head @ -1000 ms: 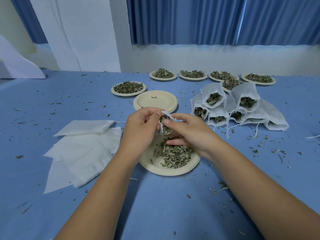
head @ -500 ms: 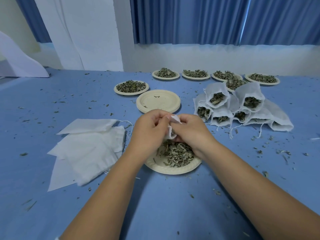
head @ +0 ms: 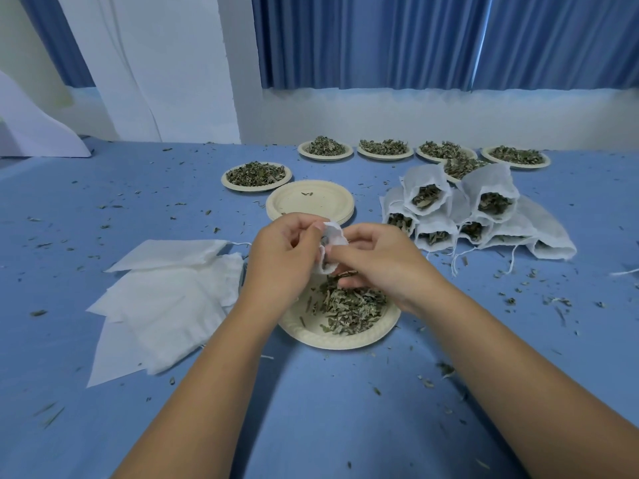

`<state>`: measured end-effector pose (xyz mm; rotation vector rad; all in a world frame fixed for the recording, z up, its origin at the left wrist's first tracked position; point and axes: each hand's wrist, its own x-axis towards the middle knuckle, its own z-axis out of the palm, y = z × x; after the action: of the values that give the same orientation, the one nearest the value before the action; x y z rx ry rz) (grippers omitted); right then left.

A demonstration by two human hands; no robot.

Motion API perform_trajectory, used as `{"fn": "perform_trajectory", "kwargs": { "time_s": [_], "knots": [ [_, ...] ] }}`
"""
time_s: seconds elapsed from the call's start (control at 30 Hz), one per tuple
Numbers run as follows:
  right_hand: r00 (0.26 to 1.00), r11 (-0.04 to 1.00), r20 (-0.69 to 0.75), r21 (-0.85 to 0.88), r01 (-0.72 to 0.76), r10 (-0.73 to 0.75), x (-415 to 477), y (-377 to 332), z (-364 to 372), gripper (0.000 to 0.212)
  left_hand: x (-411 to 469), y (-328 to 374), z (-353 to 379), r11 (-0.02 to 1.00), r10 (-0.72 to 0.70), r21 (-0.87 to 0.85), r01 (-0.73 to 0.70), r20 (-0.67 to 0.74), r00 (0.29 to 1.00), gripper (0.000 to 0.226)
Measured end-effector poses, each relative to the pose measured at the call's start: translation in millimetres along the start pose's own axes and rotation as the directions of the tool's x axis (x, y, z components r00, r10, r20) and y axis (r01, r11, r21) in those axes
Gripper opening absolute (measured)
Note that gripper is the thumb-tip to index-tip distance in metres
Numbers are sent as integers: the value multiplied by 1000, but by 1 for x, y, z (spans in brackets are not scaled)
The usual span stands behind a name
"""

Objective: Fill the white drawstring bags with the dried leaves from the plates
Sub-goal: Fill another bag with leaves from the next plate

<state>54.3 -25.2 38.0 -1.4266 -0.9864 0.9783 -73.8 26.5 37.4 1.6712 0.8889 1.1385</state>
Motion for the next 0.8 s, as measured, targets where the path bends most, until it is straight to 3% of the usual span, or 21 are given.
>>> {"fn": "perform_trajectory", "kwargs": {
  "time_s": [0.13,0.23,0.33,0.47,0.57,0.8],
  "knots": [
    [981,975,-115,-173,135,-157,1,4,6,6,-7,7,4,994,22,-107,-2,188,982,18],
    [952,921,-186,-351,168,-244,4,7,10,21,-10,6,8,995,39,-102,-14,240,970,15],
    [976,964,-133,-229,139,-172,5,4,9,7,-6,2,6,999,42,-27,-39,110,993,21],
    [997,997,51,-39,59,-57,2,-4,-3,13,2,-2,-3,999,38,33,-37,-39,999,21],
    [996,989,73,-138,60,-50,0,-1,-5,22,-1,-1,-1,1000,28,9,-28,7,1000,21],
    [988,960,-10,-238,150,-157,4,5,0,16,-2,2,1,998,1,-62,4,90,996,20]
  ]
}}
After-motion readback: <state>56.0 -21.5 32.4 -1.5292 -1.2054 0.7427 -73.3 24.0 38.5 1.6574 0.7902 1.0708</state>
